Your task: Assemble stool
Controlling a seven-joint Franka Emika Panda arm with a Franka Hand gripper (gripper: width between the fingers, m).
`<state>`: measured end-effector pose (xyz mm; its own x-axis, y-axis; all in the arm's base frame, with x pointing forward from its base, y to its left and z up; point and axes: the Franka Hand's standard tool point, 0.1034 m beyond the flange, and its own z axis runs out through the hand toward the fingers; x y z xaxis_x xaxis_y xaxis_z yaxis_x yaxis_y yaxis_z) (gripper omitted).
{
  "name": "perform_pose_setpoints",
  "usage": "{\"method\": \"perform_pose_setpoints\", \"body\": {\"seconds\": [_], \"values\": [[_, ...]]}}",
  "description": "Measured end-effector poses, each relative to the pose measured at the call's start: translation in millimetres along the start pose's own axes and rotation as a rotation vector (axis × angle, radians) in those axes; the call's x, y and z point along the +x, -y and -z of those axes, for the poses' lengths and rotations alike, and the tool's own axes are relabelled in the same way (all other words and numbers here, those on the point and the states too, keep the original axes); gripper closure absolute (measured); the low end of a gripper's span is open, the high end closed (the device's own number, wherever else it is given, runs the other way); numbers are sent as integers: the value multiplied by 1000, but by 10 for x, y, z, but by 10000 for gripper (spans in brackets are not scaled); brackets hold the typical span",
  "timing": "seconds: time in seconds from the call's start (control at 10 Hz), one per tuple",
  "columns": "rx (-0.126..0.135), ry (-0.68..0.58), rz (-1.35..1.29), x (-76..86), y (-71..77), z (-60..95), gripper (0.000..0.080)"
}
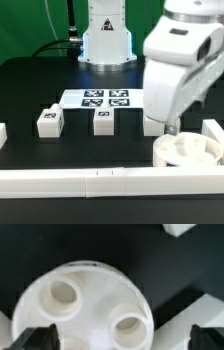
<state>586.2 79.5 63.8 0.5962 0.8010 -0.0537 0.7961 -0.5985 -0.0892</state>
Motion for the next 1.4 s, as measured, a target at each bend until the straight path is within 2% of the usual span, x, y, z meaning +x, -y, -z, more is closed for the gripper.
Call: {"method": "perform_pose_setpoints", "body": {"seconds": [0.1, 0.3, 0.4, 0.9, 1.1, 1.4], "values": [[3, 2, 10, -100, -29, -9, 151], [-9, -17, 56, -436, -70, -212, 151], [-1, -13, 46, -563, -39, -290, 151], [1, -15, -20, -534, -31, -287, 151], [-4, -20, -324, -565, 26, -273, 151], [5, -25, -582, -577, 100, -238, 151]]}}
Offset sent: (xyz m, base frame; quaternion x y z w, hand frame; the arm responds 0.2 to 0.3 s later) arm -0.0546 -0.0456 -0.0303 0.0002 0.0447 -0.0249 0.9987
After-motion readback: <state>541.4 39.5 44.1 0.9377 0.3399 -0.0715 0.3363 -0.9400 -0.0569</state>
